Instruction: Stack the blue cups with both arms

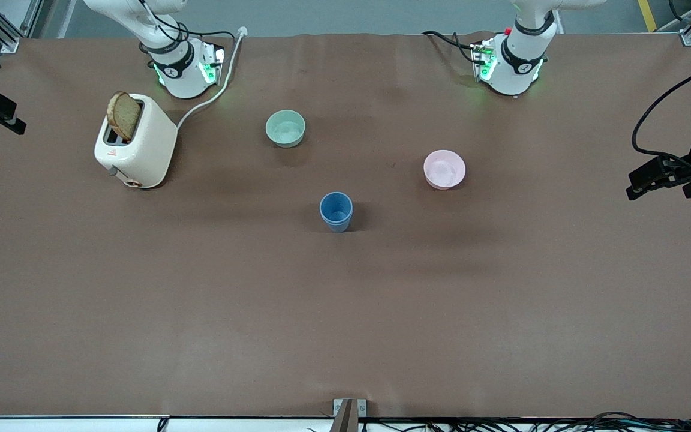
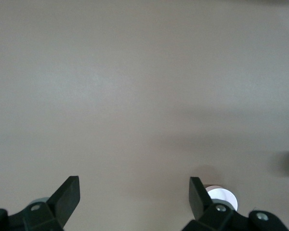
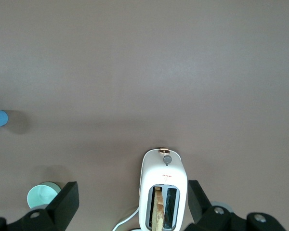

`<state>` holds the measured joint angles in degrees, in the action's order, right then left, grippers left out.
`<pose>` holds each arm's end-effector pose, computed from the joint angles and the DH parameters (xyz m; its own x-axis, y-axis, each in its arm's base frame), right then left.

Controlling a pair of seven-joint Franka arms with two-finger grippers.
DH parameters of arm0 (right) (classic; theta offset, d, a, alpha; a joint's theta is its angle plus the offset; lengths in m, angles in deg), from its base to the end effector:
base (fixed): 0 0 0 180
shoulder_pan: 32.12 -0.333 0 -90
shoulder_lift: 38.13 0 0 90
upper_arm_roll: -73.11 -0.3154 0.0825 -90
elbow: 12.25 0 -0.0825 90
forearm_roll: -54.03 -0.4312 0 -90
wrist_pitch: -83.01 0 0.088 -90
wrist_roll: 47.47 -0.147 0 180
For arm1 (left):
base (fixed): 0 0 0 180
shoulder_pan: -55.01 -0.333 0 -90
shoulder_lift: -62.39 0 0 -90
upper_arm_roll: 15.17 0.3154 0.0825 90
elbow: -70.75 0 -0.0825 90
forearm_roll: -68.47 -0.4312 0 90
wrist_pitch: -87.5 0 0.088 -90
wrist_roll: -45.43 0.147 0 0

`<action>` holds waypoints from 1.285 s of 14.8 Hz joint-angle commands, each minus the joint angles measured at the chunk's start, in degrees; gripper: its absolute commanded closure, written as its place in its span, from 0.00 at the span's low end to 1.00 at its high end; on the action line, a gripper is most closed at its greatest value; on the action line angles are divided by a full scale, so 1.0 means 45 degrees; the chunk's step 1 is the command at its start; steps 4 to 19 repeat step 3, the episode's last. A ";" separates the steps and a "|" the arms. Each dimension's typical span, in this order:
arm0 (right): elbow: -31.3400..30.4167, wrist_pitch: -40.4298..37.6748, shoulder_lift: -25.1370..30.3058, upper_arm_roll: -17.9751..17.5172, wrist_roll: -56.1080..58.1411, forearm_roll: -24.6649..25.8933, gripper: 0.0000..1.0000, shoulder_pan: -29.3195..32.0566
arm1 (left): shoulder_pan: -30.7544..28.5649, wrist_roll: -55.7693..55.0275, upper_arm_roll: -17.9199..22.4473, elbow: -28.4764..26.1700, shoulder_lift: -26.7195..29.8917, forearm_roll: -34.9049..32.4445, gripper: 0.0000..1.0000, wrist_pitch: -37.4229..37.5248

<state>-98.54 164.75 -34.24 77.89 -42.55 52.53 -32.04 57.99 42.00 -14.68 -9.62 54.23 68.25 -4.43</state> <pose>0.5620 -0.0453 0.6440 0.9999 0.0050 -0.0089 0.0047 -0.9995 -0.0325 0.6513 -0.0281 0.5855 0.9981 0.0162 0.0595 0.0163 -0.9999 -0.0015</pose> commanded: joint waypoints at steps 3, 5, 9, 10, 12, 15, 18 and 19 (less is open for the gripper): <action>-0.0336 0.0097 0.0209 -0.0202 0.0214 0.0294 0.01 0.0217 | -0.0017 0.0019 -0.0090 0.0068 0.0134 0.0009 0.00 0.0174; -0.0336 0.0097 0.0209 -0.0202 0.0214 0.0294 0.01 0.0217 | -0.0017 0.0019 -0.0090 0.0068 0.0134 0.0009 0.00 0.0174; -0.0336 0.0097 0.0209 -0.0202 0.0214 0.0294 0.01 0.0217 | -0.0017 0.0019 -0.0090 0.0068 0.0134 0.0009 0.00 0.0174; -0.0336 0.0097 0.0209 -0.0202 0.0214 0.0294 0.01 0.0217 | -0.0017 0.0019 -0.0090 0.0068 0.0134 0.0009 0.00 0.0174; -0.0336 0.0097 0.0209 -0.0202 0.0214 0.0294 0.01 0.0217 | -0.0017 0.0019 -0.0090 0.0068 0.0134 0.0009 0.00 0.0174; -0.0336 0.0097 0.0209 -0.0202 0.0214 0.0294 0.01 0.0217 | -0.0017 0.0019 -0.0090 0.0068 0.0134 0.0009 0.00 0.0174; -0.0336 0.0097 0.0209 -0.0202 0.0214 0.0294 0.01 0.0217 | -0.0017 0.0019 -0.0090 0.0068 0.0134 0.0009 0.00 0.0174; -0.0336 0.0097 0.0209 -0.0202 0.0214 0.0294 0.01 0.0217 | -0.0017 0.0019 -0.0090 0.0068 0.0134 0.0009 0.00 0.0174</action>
